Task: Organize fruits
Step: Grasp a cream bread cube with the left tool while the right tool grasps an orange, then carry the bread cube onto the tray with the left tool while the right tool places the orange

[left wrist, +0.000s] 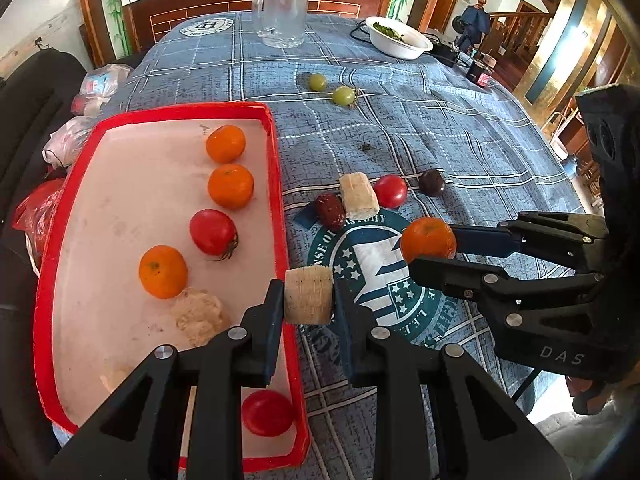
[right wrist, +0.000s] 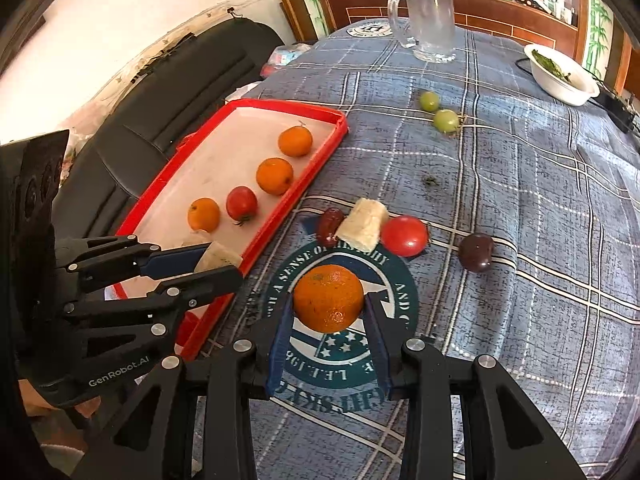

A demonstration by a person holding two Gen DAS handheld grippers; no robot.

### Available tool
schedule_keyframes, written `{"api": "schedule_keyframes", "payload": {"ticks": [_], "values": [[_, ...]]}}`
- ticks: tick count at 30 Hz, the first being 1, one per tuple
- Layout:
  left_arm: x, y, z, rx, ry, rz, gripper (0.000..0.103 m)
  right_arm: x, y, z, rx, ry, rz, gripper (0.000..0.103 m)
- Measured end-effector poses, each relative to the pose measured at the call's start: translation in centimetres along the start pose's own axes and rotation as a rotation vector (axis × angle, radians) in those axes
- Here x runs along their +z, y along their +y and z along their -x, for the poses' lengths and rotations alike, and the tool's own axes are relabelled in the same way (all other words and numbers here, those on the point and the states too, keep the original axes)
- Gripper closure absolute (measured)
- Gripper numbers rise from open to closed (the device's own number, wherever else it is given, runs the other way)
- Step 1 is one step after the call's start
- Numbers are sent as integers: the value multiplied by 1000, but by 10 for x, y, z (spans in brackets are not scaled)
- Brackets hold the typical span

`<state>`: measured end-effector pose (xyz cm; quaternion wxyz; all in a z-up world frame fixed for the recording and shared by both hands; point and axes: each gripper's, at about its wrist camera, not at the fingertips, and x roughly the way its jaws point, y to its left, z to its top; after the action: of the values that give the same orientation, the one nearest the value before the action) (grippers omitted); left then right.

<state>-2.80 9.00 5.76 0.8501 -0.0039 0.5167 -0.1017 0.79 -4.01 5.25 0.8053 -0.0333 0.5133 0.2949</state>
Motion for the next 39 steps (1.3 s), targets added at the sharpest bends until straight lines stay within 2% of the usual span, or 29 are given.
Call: {"api": "schedule_keyframes", "payload": {"ticks": [11,27,33,39], "values": [[-5,37,27,9,-51,100,81,6,19,1,32,-10,32,67],[-19,135,55,87,-107,331,81,13,63,-18,108,12,114,67],[-27,152,50,98,-94,350,81,13,89,-30,153,41,167,67],[-25,160,35,87,-56,323,81,9,129,-46,249,91,252,67]]}}
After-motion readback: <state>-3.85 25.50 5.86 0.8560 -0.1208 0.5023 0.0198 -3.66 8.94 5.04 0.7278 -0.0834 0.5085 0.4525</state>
